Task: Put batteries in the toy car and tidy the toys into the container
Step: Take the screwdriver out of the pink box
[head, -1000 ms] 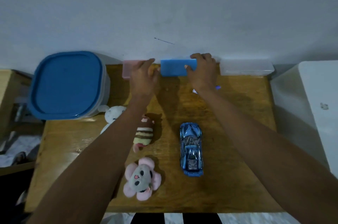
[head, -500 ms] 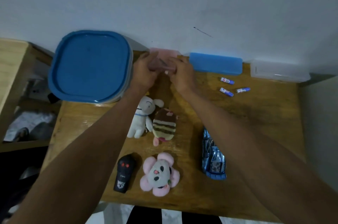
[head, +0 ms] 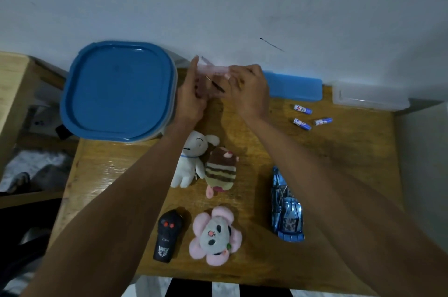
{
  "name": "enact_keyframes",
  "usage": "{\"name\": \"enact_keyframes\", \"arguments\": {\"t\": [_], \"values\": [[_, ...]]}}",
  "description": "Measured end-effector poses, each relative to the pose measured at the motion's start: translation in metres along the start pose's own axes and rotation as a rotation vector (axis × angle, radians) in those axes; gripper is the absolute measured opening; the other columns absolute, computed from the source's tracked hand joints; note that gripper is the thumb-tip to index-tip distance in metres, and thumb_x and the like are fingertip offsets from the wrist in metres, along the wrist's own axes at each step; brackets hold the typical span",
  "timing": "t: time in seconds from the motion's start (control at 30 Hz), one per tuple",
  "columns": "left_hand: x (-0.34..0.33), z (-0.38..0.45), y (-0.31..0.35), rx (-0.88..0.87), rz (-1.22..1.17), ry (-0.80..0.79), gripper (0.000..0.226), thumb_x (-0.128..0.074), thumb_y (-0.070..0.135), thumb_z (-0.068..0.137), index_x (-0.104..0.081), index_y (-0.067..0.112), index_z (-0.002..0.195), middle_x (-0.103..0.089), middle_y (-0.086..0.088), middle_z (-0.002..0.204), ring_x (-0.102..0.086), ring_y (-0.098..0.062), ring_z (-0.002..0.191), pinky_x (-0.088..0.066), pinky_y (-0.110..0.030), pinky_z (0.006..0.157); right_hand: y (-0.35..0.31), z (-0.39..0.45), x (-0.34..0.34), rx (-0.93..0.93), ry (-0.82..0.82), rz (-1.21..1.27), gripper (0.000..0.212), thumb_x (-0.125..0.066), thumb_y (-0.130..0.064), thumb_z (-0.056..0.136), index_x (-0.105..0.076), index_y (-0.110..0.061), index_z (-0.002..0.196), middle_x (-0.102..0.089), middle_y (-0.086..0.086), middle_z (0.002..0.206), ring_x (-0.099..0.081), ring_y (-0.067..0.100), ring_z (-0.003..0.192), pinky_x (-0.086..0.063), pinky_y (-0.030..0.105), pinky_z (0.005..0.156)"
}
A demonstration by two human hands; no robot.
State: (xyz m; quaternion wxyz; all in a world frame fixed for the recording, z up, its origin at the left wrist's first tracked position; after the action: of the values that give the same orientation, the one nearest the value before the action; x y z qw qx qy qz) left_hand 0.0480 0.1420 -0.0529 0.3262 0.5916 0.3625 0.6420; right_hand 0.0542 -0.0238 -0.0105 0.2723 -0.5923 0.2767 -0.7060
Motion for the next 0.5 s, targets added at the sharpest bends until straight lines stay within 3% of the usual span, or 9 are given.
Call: {"name": "enact_keyframes", "arguments": {"t": [0.07, 0.2, 0.3, 0.5], "values": [[-0.001, 0.0, -0.004, -0.022, -0.004, -0.007, 0.086, -0.063, -0.001, 0.088, -0.02, 0.016, 0.16, -0.069, -0.016, 0.098, -0.069, -0.025, 0.084, -0.06, -0.044, 0.07, -0.003, 0.008, 0.001, -0.042, 0.07, 0.028, 0.023, -0.065, -0.029, 0.097, -0.068, -0.018, 0.116, -0.062, 0.004, 0.11, -0.062, 0.015, 0.094, -0.05, 0.021, 0.074], [0.0, -0.003, 0.0, -0.061, 0.005, 0.012, 0.092, -0.059, -0.007, 0.085, -0.013, 0.014, 0.161, -0.065, -0.01, 0.08, -0.061, -0.017, 0.066, -0.055, -0.031, 0.061, -0.009, 0.021, 0.003, -0.182, 0.204, 0.088, 0.019, -0.071, -0.031, 0.092, -0.059, -0.016, 0.097, -0.066, -0.003, 0.094, -0.062, 0.014, 0.083, -0.048, 0.024, 0.063], [-0.002, -0.001, -0.001, -0.048, -0.02, -0.003, 0.095, -0.061, -0.007, 0.084, -0.012, 0.015, 0.162, -0.064, -0.011, 0.078, -0.06, -0.017, 0.066, -0.053, -0.03, 0.061, -0.011, 0.027, 0.003, -0.249, 0.242, 0.079, 0.02, -0.072, -0.033, 0.091, -0.057, -0.019, 0.089, -0.066, -0.008, 0.086, -0.062, 0.014, 0.079, -0.05, 0.03, 0.061], [-0.005, 0.003, -0.002, -0.026, -0.101, -0.095, 0.101, -0.06, -0.014, 0.082, -0.006, 0.018, 0.161, -0.066, -0.024, 0.1, -0.063, -0.035, 0.085, -0.054, -0.036, 0.07, -0.004, 0.018, 0.008, -0.135, 0.206, 0.067, 0.011, -0.067, -0.028, 0.094, -0.066, -0.024, 0.104, -0.069, -0.007, 0.098, -0.064, 0.009, 0.086, -0.052, 0.022, 0.064]]}}
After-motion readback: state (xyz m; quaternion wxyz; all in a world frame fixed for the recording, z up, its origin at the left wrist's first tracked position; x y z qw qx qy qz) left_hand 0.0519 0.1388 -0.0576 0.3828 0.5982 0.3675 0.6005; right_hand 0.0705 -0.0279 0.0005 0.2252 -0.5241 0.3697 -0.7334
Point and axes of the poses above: each hand's wrist, its own z-axis towards the middle knuckle, its own x-axis out of the back of the hand, y = z × x, the point moved 4 cm from there along z, towards the middle knuckle
